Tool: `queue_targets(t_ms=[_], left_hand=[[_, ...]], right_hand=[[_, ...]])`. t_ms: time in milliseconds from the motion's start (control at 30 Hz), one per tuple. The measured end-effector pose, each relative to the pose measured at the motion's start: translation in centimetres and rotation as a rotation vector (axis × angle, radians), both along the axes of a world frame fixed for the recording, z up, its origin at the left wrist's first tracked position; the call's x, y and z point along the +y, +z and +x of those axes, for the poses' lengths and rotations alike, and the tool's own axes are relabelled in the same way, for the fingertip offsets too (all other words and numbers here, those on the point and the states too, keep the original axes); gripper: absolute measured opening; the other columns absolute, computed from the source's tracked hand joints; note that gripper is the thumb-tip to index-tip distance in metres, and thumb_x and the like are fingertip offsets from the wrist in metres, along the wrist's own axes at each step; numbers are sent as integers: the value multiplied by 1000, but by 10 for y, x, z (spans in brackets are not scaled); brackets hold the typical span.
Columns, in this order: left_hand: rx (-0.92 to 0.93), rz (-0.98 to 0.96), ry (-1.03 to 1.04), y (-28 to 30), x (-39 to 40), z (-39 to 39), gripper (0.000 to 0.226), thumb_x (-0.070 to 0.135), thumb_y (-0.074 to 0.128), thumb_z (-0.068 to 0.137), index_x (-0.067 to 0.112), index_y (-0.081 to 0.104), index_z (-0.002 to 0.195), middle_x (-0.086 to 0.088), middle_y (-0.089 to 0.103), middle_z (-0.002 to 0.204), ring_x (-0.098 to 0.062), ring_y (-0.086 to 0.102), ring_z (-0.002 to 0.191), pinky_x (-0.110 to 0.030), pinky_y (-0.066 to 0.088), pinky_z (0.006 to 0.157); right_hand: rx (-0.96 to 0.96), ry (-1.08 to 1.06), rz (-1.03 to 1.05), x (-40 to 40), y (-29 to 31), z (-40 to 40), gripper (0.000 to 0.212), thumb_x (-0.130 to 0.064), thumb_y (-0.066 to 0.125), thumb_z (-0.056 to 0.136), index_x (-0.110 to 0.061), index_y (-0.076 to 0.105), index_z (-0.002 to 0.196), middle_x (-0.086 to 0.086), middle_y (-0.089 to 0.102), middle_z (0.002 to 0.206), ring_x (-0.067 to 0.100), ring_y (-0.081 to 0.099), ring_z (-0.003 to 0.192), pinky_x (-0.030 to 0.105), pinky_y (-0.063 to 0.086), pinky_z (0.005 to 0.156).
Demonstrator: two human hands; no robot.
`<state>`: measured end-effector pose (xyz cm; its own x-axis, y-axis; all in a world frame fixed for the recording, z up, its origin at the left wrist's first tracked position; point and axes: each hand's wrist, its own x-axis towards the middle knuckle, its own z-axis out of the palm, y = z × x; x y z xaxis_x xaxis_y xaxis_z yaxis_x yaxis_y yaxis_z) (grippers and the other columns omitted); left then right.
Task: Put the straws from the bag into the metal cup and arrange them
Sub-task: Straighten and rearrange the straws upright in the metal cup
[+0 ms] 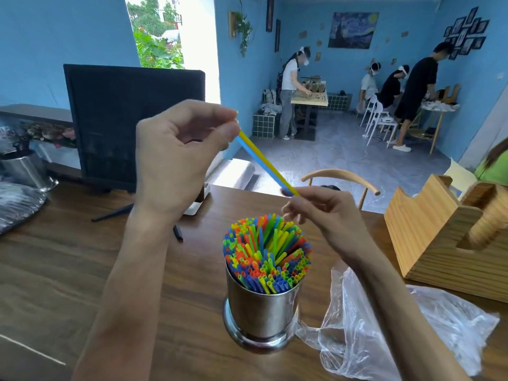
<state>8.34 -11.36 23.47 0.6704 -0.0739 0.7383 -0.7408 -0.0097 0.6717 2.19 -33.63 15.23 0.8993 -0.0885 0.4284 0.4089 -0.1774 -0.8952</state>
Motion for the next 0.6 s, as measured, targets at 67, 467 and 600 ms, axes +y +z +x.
queue_targets(t_ms=[67,467,600], left_hand=[[84,11,-26,-8,7,4,16,11,80,85,22,77,95,6,79,88,-16,75,80,-32,60,78],[400,635,-325,-55,-4,4,13,17,86,80,26,81,87,6,79,87,-19,74,84,-35,61,83],[445,583,-114,-61,9,10,5,27,80,85,30,81,89,13,77,84,1,68,78,-13,50,64]], right_hand=[[0,-68,162,-11,7,-1,15,-19,73,81,-12,78,93,9,77,79,19,72,65,22,51,57],[-203,-250,401,-10,38,-1,16,-23,71,84,-18,73,100,-4,76,78,14,76,72,21,58,62],[-333,-347,93,-5,28,-4,52,-3,74,90,-34,56,126,-3,74,74,17,76,69,30,62,63]])
